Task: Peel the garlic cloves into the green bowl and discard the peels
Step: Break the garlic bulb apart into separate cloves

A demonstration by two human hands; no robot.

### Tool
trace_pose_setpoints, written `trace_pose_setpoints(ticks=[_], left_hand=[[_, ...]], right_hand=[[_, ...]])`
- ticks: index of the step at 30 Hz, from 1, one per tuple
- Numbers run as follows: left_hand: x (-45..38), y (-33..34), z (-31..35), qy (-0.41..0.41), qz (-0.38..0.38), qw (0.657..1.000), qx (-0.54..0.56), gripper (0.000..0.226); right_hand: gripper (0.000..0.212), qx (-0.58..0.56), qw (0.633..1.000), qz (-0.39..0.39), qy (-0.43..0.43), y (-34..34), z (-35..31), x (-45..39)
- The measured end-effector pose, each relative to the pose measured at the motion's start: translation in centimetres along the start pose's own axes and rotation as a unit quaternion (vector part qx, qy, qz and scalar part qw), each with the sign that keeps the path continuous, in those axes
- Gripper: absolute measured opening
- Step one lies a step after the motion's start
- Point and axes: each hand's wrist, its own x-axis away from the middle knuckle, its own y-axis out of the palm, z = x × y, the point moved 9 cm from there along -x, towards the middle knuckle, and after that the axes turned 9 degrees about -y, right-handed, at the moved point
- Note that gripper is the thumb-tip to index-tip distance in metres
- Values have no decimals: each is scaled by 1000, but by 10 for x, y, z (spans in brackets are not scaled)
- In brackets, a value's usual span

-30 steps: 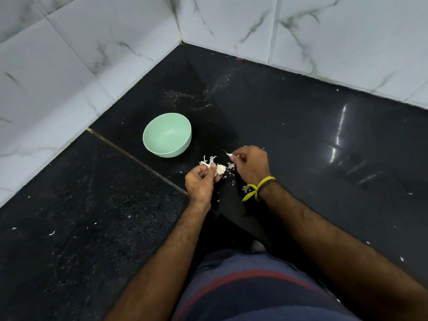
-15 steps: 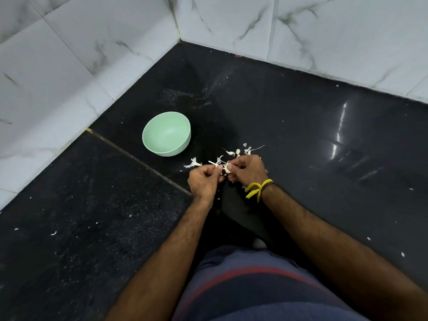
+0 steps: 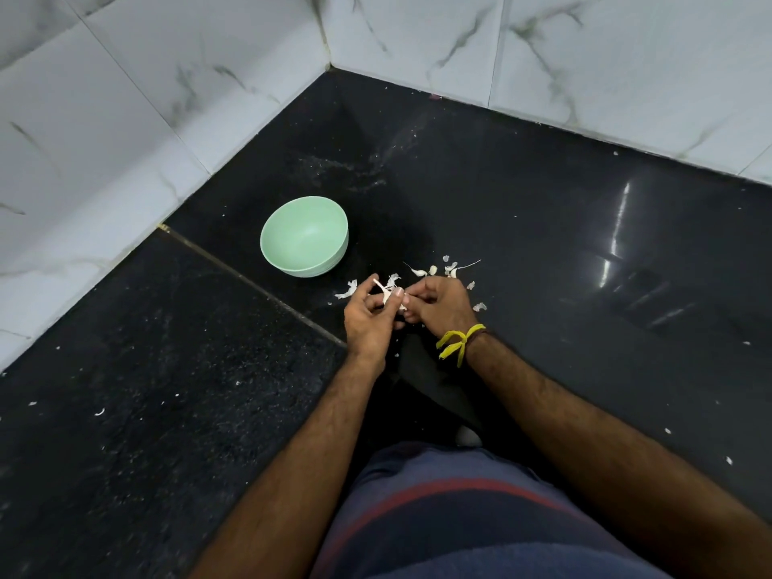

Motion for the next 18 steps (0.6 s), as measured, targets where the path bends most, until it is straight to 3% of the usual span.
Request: trace_pose_setpoints(ticks=[2, 6, 12, 18], left_hand=[[1, 2, -1, -8, -25, 1000, 15, 9], [1, 2, -5, -8, -39, 999, 35, 22], [5, 4, -9, 4, 13, 998, 69, 12], [2, 5, -16, -9, 17, 992, 127, 7]], right_hand=[[8, 2, 1000, -3, -11, 0, -2, 0], [16, 15, 1000, 3, -13, -3, -1, 3], [11, -12, 1000, 26, 7, -5, 7, 3], [8, -80, 996, 28, 34, -2, 12, 1]])
